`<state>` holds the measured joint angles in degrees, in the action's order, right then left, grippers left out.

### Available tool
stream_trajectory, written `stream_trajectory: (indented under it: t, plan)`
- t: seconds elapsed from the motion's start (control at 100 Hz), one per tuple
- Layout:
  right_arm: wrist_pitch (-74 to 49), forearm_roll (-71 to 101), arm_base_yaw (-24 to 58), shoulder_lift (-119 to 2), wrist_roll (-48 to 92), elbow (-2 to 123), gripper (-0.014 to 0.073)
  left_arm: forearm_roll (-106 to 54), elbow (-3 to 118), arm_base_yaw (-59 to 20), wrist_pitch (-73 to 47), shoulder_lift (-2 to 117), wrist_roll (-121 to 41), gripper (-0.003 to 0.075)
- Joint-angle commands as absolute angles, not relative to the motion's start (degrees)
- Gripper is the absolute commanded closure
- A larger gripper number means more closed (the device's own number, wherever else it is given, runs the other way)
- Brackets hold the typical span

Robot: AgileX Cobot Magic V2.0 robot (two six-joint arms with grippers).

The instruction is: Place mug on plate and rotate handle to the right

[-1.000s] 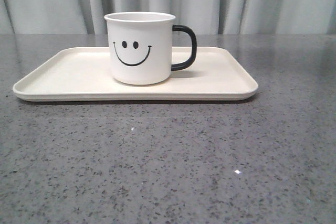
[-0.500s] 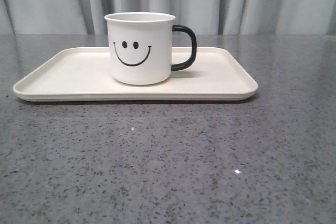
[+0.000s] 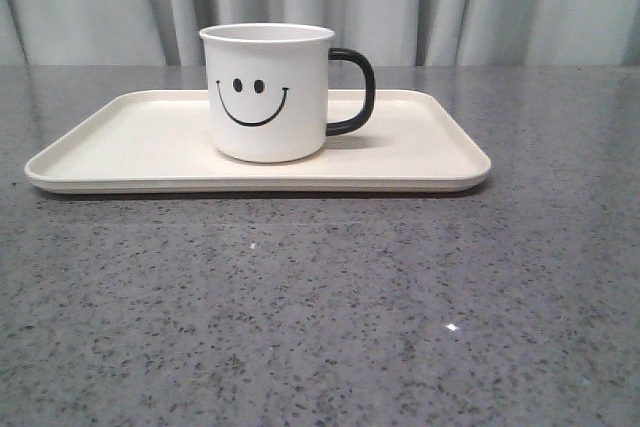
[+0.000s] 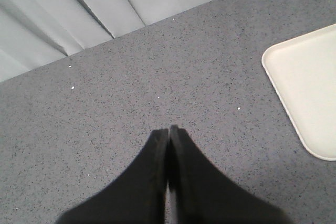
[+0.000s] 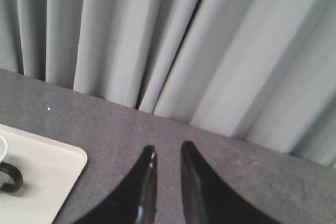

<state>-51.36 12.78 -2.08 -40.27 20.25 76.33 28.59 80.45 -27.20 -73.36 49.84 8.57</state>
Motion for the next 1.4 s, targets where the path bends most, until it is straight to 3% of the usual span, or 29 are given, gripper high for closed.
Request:
stream_trajectory:
  t: [0.0, 0.13, 0.44, 1.39]
  plan:
    - [-45.7, 8.43, -2.4, -36.31, 16.57, 68.93, 0.0561, 29.63, 81.61, -27.42, -72.14, 49.66, 9.42, 0.074]
    - [-43.99, 3.68, -2.4, -30.34, 13.79, 59.95, 0.0722, 29.39, 81.61, -27.42, -72.14, 49.66, 9.42, 0.074]
    - [-47.38, 2.13, -2.4, -25.89, 13.55, 53.99, 0.0706, 29.39, 81.61, -27.42, -70.63, 49.66, 9.42, 0.074]
    - [-48.53, 2.13, -2.4, -25.89, 13.55, 53.82, 0.0706, 29.23, 81.61, -27.42, -68.06, 49.66, 9.42, 0.074]
